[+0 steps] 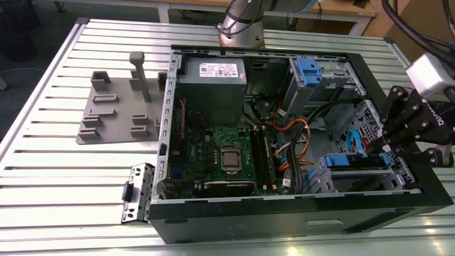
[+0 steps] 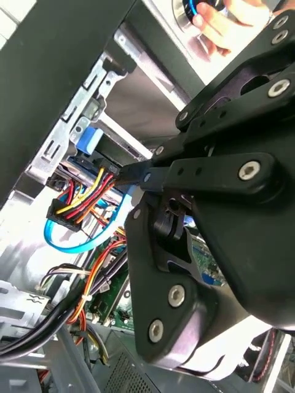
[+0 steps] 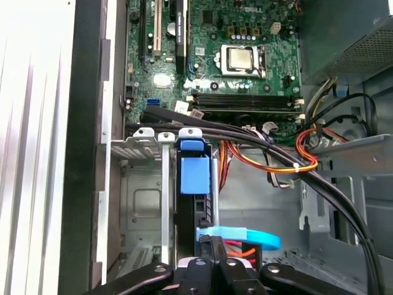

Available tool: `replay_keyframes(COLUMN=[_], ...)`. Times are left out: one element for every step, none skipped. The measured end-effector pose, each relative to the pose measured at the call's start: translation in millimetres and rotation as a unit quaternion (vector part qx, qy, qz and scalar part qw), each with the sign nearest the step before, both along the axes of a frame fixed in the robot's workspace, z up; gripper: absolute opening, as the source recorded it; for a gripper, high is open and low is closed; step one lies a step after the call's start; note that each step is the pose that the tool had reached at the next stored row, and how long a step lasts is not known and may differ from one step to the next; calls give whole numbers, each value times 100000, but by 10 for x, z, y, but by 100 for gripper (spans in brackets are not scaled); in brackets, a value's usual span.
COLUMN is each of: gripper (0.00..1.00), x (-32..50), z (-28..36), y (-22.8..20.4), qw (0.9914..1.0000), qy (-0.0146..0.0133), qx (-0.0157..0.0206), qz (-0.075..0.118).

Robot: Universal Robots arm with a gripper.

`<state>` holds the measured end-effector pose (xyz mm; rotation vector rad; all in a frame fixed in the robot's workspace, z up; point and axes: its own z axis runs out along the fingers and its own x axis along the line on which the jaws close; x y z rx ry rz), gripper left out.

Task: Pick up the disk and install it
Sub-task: 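Insert the second disk wire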

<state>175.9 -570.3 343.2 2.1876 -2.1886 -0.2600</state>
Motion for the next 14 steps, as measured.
replay_keyframes(gripper=[10,10,10,10,10,10,10,10,10,10,10,10,10,10], x=[4,5,6,8,8,8,9,9,9,9,8,9,9,9], z=[29,66,101,132,160,180,190,190,190,190,192,192,192,192], y=[0,-1,-1,-1,-1,-1,-1,-1,-1,-1,-1,-1,-1,-1], qw=[100000,100000,100000,100000,100000,100000,100000,100000,100000,100000,100000,100000,100000,100000], qy=[2,1,1,0,1,0,1,1,2,4,1,0,1,1], qx=[17,21,8,9,15,14,15,26,32,32,13,14,17,18], qz=[-1,-7,-10,-9,-5,-3,-2,-2,-1,-1,-3,-2,-1,-1])
